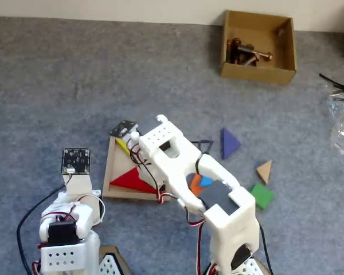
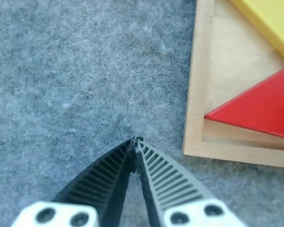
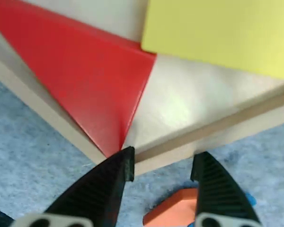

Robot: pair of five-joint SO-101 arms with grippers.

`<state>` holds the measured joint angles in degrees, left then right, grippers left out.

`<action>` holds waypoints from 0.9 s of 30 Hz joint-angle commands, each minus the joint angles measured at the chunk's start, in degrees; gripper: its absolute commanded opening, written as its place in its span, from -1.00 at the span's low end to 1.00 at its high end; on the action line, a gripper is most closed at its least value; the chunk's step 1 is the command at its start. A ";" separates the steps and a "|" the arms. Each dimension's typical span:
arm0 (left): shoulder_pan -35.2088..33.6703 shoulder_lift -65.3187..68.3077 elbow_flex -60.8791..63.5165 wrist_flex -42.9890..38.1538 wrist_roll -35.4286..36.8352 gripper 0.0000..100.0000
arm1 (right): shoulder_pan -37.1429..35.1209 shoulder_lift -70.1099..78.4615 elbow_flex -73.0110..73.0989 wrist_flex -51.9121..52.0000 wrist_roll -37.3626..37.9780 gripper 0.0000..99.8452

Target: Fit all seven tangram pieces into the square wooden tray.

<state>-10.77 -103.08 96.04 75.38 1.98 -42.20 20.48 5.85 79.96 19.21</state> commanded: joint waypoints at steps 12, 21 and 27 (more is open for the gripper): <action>-0.48 0.40 1.19 0.44 0.18 -0.99 | 10.07 -4.26 2.51 0.22 -0.26 -0.62; -0.48 0.40 1.19 0.44 0.18 -0.99 | 19.12 -4.18 2.59 2.86 -0.26 -0.81; -0.48 0.40 1.19 0.44 0.18 -0.99 | 25.36 -4.26 2.59 3.03 -0.18 -0.88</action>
<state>-10.77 -103.08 96.04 75.38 1.98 -20.40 19.78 8.31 81.89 19.12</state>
